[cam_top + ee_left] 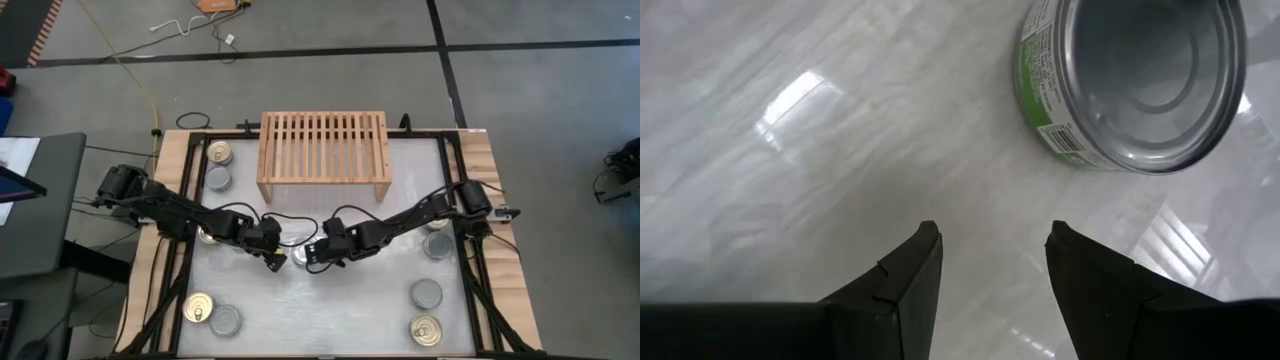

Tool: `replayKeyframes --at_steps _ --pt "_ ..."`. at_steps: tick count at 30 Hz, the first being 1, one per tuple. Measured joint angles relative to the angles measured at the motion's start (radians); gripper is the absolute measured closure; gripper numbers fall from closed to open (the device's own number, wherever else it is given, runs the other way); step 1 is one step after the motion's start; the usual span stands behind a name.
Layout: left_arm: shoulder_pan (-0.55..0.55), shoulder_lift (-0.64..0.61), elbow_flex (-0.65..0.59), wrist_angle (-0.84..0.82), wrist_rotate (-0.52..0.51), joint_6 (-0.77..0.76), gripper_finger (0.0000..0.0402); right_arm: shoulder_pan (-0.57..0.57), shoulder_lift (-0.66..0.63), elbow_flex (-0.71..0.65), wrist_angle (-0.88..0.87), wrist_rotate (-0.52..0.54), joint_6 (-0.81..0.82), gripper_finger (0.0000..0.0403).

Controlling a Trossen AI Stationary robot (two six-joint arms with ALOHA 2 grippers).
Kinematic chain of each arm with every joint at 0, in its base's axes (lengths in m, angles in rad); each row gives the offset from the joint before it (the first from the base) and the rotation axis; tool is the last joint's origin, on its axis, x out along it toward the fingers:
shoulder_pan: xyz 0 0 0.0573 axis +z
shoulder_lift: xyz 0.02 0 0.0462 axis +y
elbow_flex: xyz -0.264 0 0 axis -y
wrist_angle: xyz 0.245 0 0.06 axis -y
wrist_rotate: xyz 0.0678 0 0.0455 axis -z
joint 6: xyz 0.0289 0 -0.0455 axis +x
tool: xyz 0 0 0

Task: Stack canned seafood by type on shelf
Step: Put the green tuna can on the shelf

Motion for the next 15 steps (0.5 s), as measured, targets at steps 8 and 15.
replayKeyframes --at_steps 8,15 --pt "0.003 0.0 0.0 0.002 0.0 0.0 0.023 0.007 -0.002 -0.027 0.058 0.005 -0.015 0.0347" --pt "0.015 0.0 0.0 0.002 0.0 -0.001 0.023 0.006 0.0 -0.027 0.062 0.008 -0.04 0.0391"
